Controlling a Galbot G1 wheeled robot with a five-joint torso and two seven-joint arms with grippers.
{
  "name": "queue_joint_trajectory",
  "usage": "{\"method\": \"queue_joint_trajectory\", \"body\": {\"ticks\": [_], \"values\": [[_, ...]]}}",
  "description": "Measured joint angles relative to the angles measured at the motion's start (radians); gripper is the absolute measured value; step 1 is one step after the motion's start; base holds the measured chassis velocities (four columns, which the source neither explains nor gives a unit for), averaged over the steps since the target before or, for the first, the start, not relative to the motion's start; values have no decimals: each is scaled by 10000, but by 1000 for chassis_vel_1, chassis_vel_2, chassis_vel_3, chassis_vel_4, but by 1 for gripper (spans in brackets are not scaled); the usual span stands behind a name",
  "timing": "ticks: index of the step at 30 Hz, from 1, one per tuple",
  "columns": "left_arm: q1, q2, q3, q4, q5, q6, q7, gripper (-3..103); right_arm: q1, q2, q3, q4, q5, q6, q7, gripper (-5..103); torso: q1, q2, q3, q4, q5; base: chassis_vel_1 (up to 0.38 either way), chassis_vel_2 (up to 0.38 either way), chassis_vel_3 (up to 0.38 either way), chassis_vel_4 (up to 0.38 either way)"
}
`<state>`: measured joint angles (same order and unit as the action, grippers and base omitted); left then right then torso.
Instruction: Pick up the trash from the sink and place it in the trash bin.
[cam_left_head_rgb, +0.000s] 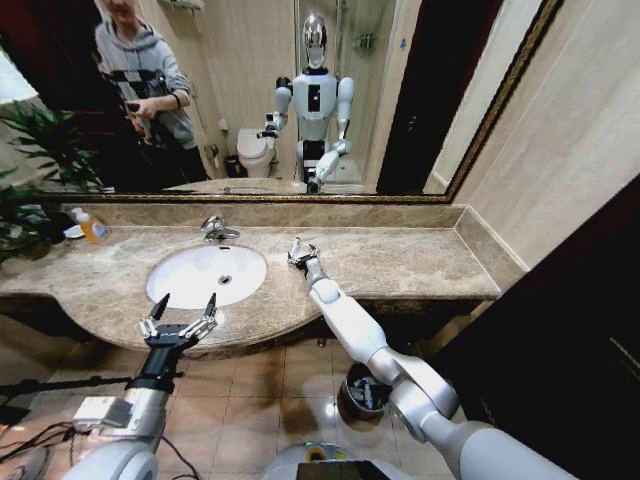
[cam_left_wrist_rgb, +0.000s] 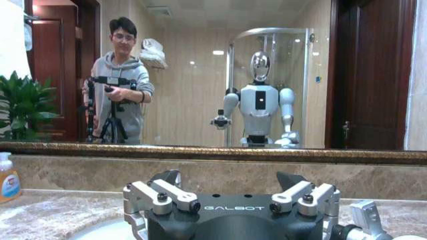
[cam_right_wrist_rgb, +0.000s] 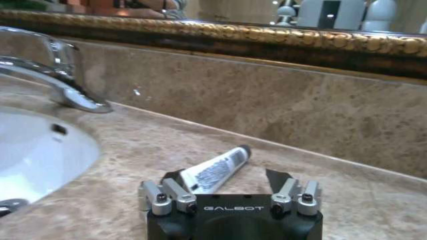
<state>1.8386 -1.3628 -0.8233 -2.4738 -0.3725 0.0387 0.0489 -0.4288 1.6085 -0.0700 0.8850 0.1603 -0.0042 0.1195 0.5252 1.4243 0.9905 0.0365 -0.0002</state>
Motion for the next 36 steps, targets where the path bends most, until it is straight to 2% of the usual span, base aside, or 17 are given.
{"method": "queue_joint_trajectory", "body": {"ticks": [2, 3, 4, 6, 7, 9, 11, 18, 24, 26, 27, 29, 30, 31, 33, 34, 36], "values": [[0, 0, 0, 0, 0, 0, 0, 100, -110, -2, -131, 296, 77, -183, -63, 68, 1, -2, 3, 3, 4, 0, 0, 0, 0], [0, 0, 0, 0, 0, 0, 0, 100, -110, -2, -131, 296, 77, -183, -63, 68, 1, -2, 3, 3, 4, 0, 0, 0, 0], [-1, 0, 0, 0, 0, 0, 0, 100, -140, -2, -194, 460, 107, -280, -64, 62, 1, -2, 2, 3, 2, 0, 0, 0, 0], [-1, 0, 0, 0, 0, 0, 0, 100, -164, -1, -258, 576, 127, -361, -64, 62, 0, -2, 1, 3, 3, 0, 0, 0, 0], [0, 0, 0, 0, 0, 0, 0, 100, -181, -2, -340, 667, 140, -455, -63, 51, 0, -2, 1, 4, 2, 0, 0, 0, 0], [0, 0, 0, 0, 0, 0, 0, 100, -175, -2, -375, 664, 142, -496, -58, 41, 0, -2, 0, 3, 3, 0, 0, 0, 0], [0, 0, 0, 0, 0, 0, 0, 100, -162, -2, -374, 644, 142, -507, -52, 41, 0, -2, 0, 3, 2, 0, 0, 0, 0], [-1, 0, 0, 0, 0, 0, 0, 100, -115, -7, -432, 720, 156, -623, 29, 8, -1, -2, 0, 2, 2, 0, 0, 0, 0], [0, 0, 0, 0, 0, 0, 0, 100, -25, -126, -855, 1670, 456, -1010, 108, -2, -2, -2, -2, 6, 3, 0, 0, 0, 0], [0, 0, 0, 0, 0, 0, 0, 100, 169, -352, -1066, 2058, 841, -1355, 110, 9, -3, -1, -2, 3, 0, 0, 0, 0, 0], [0, 0, 0, 0, 0, 0, 0, 100, 169, -352, -1066, 2058, 841, -1355, 110, 9, -3, -1, -2, 3, 0, 0, 0, 0, 0], [0, 0, 0, 0, 0, 0, 0, 100, 526, -521, -1303, 2058, 1027, -1503, -13, 20, -3, -1, -2, 2, 3, 0, 0, 0, 0], [0, 0, 0, 0, 0, 0, 0, 100, 526, -521, -1303, 2058, 1027, -1503, -13, 20, -3, -1, -2, 2, 3, 0, 0, 0, 0], [0, 0, 0, 0, 0, 0, 0, 100, 691, -596, -1418, 1990, 1047, -1539, -144, 25, -2, -1, -2, 3, 3, 0, 0, 0, 0], [0, 0, 0, 0, 0, 0, -1, 100, 1134, -819, -1649, 1783, 1103, -1668, -649, 36, -2, -1, -1, 4, 3, 0, 0, 0, 0], [0, 0, 0, 0, 0, 0, -1, 100, 1134, -819, -1649, 1783, 1103, -1668, -649, 36, -2, -1, -1, 4, 3, 0, 0, 0, 0], [0, 0, 0, 0, 0, 0, -1, 100, 1781, -1201, -1930, 1498, 1197, -1953, -1698, 47, -2, -1, -2, 4, 3, 0, 0, 0, 0]]}}
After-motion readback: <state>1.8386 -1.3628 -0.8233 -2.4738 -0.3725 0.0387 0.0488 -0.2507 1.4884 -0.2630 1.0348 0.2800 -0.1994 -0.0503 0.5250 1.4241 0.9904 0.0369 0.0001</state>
